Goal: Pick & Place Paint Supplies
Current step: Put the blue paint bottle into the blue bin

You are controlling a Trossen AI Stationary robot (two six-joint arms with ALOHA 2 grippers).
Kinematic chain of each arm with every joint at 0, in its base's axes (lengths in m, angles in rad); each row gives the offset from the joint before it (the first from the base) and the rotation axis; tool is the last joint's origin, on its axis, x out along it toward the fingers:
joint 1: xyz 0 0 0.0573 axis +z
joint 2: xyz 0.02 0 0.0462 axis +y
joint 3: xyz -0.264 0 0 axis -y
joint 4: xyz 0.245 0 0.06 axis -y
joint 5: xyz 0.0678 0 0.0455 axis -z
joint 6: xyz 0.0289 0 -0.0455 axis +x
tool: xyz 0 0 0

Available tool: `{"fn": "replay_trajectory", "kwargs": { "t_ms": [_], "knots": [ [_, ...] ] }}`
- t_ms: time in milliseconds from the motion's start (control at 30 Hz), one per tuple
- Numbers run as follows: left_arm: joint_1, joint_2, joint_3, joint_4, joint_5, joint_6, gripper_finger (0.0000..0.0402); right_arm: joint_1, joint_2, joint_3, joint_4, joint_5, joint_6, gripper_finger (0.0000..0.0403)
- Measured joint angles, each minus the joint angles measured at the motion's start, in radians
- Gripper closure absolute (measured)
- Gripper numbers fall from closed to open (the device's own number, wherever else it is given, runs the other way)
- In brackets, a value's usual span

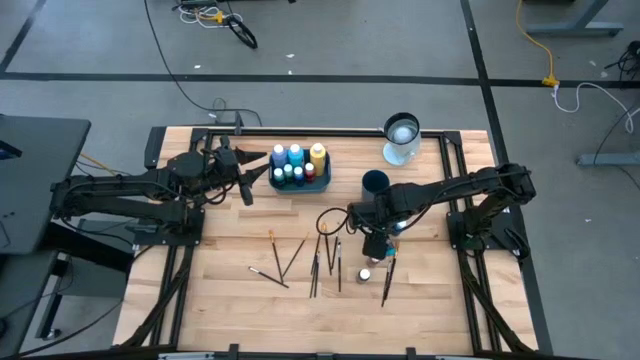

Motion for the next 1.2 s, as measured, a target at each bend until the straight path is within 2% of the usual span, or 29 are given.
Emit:
{"fn": "replay_trajectory", "kwargs": {
  "t_ms": [167, 300, 533, 700, 933, 1200],
  "knots": [
    [0.0, 0.003, 0.0, 0.0, 0.0, 0.0, 0.0248, -0.002, 0.0, 0.0, -0.174, 0.004, 0.003, 0.0182],
    [0.0, 0.003, 0.0, -0.001, 0.0, 0.0, 0.0248, -0.002, -0.001, 0.0, -0.275, 0.047, 0.002, 0.0182],
    [0.0, 0.003, 0.0, -0.001, 0.0, 0.0, 0.0248, -0.003, 0.0, 0.0, -0.258, 0.059, -0.049, 0.0182],
    [0.0, 0.003, 0.0, -0.001, 0.0, 0.0, 0.0248, -0.004, 0.0, 0.0, -0.259, 0.141, -0.087, 0.0182],
    [0.0, 0.002, 0.0, -0.008, 0.0, 0.0, 0.0248, -0.015, 0.0, -0.016, -0.252, 0.109, -0.09, 0.0182],
    [0.0, 0.002, 0.0, -0.025, 0.0, 0.0, 0.0248, -0.018, 0.002, -0.134, -0.253, 0.107, -0.084, 0.0182]
  ]
}}
